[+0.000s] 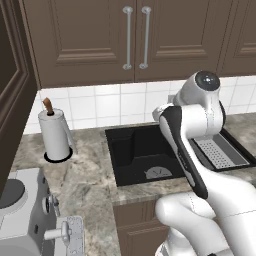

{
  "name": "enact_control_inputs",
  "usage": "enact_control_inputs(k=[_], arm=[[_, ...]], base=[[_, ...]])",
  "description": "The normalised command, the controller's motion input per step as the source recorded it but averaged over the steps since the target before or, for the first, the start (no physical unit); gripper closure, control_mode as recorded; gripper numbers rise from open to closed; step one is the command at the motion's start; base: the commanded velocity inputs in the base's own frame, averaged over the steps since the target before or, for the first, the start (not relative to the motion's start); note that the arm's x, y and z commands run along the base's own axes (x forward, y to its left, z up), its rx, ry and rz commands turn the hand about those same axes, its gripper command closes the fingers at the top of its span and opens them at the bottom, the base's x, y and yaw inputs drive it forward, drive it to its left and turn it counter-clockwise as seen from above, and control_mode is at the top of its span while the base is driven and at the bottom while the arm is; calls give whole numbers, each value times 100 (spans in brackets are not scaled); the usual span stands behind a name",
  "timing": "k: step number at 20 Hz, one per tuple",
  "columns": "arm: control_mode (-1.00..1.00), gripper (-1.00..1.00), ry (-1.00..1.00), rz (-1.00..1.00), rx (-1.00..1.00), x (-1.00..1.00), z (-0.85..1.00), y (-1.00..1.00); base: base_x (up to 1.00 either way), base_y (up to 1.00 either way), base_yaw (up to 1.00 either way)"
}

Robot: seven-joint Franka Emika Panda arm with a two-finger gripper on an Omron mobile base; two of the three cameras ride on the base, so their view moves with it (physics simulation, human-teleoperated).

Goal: Open the cabinet, pick the kettle from the cabinet, and place it in the sink.

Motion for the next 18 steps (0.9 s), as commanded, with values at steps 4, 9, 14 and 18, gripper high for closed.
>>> enact_control_inputs(k=[4, 9, 14, 18], arm=[[-100, -100, 0, -5, 0, -8, 28, 9], [-100, -100, 0, -3, 0, -10, 29, 11], [-100, -100, -9, -1, 0, -13, 27, 8], [-100, -100, -13, 0, 0, -11, 26, 8]], base=[[0, 0, 0], [0, 0, 0], [0, 0, 0], [0, 0, 0]])
